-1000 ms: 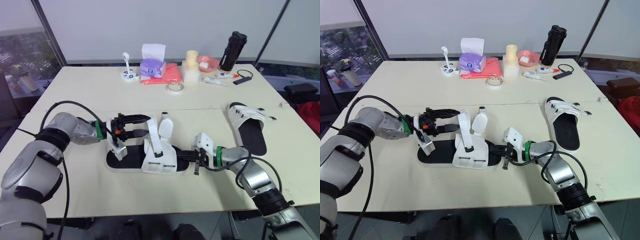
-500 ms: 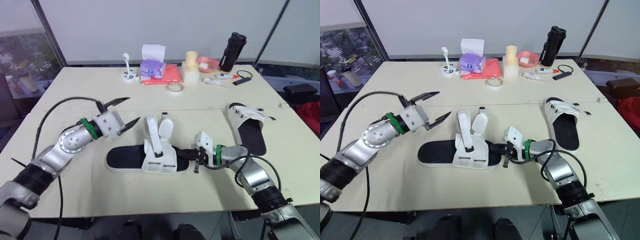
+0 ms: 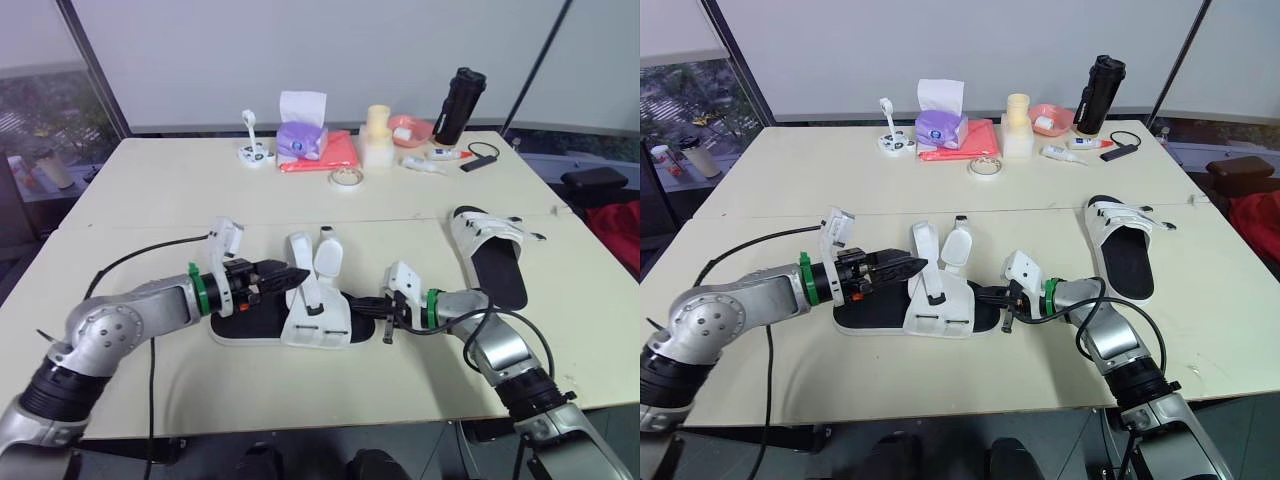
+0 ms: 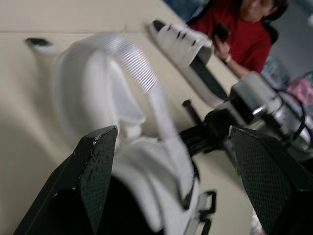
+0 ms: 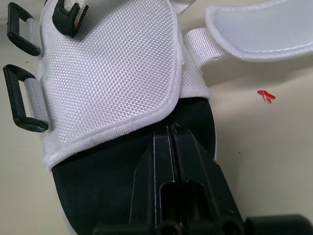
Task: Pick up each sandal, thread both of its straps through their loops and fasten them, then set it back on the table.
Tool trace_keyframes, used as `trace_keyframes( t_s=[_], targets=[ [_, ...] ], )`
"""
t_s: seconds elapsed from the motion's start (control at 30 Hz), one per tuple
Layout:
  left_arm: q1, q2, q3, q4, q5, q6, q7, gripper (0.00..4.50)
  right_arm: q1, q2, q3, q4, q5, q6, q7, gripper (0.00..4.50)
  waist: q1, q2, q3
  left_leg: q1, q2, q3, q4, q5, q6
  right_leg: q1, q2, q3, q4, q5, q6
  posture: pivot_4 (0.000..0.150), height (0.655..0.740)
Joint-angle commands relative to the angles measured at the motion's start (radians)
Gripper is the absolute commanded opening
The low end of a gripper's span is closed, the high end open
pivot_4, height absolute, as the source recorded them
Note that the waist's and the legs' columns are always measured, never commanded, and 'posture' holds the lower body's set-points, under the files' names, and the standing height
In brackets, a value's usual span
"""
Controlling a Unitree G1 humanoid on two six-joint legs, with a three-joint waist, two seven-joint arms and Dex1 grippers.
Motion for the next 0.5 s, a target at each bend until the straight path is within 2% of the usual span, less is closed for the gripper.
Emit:
trace_keyframes(
  t_s=[0.03, 0.13, 0.17, 0.23, 0.4, 0.43, 0.5],
  targets=[
    [-0.044, -0.064, 0.029, 0.030, 0.059, 0.025, -0.010, 3.80, 0.027, 0.004, 0.022, 0.035, -0.051, 0.046, -0.028, 0.00, 0.000, 0.000, 0.000, 0.000, 0.000, 0.000, 0.000, 0.000, 0.000, 0.000, 0.000, 0.000, 0.000, 0.000, 0.000, 0.150, 0.7400],
    [-0.095, -0.144, 0.012, 0.105, 0.117, 0.057, -0.031, 3.80, 0.029, 0.009, 0.020, 0.031, -0.051, 0.049, -0.036, 0.00, 0.000, 0.000, 0.000, 0.000, -0.001, 0.000, 0.000, 0.000, 0.000, 0.000, 0.001, 0.000, 0.000, 0.000, 0.000, 0.150, 0.7400],
    [-0.109, -0.170, 0.014, 0.126, 0.140, 0.058, -0.034, 3.58, 0.029, 0.011, 0.019, 0.032, -0.052, 0.049, -0.040, 0.00, 0.000, 0.000, 0.000, 0.000, -0.001, 0.000, 0.000, 0.000, 0.000, 0.000, 0.001, 0.000, -0.001, 0.000, 0.000, 0.150, 0.7400],
    [-0.128, -0.204, 0.024, 0.150, 0.175, 0.065, -0.051, 2.89, 0.032, 0.013, 0.016, 0.029, -0.051, 0.051, -0.046, 0.00, -0.002, 0.000, 0.000, 0.000, -0.001, 0.000, 0.000, 0.000, 0.000, 0.000, 0.001, 0.001, -0.002, 0.000, 0.000, 0.150, 0.7400],
    [-0.139, -0.200, 0.034, 0.150, 0.250, 0.115, -0.130, 0.30, 0.038, 0.015, 0.013, 0.025, -0.051, 0.051, -0.051, 0.00, -0.004, 0.000, 0.000, -0.001, 0.000, 0.001, -0.003, 0.000, 0.000, -0.001, 0.002, 0.001, -0.004, 0.000, -0.001, 0.150, 0.7400],
    [-0.142, -0.199, 0.042, 0.152, 0.255, 0.127, -0.141, 0.05, 0.040, 0.016, 0.013, 0.025, -0.051, 0.051, -0.052, 0.00, -0.003, 0.000, 0.000, -0.001, 0.000, 0.001, -0.003, 0.000, 0.000, -0.001, 0.002, 0.001, -0.005, 0.000, -0.001, 0.150, 0.7400],
    [-0.155, -0.202, 0.072, 0.166, 0.234, 0.168, -0.157, 0.05, 0.042, 0.020, 0.016, 0.024, -0.052, 0.050, -0.054, 0.00, -0.003, 0.000, 0.000, -0.001, 0.000, 0.000, -0.003, 0.000, 0.000, 0.000, 0.002, 0.001, -0.006, 0.001, -0.001, 0.150, 0.7400]
  ],
)
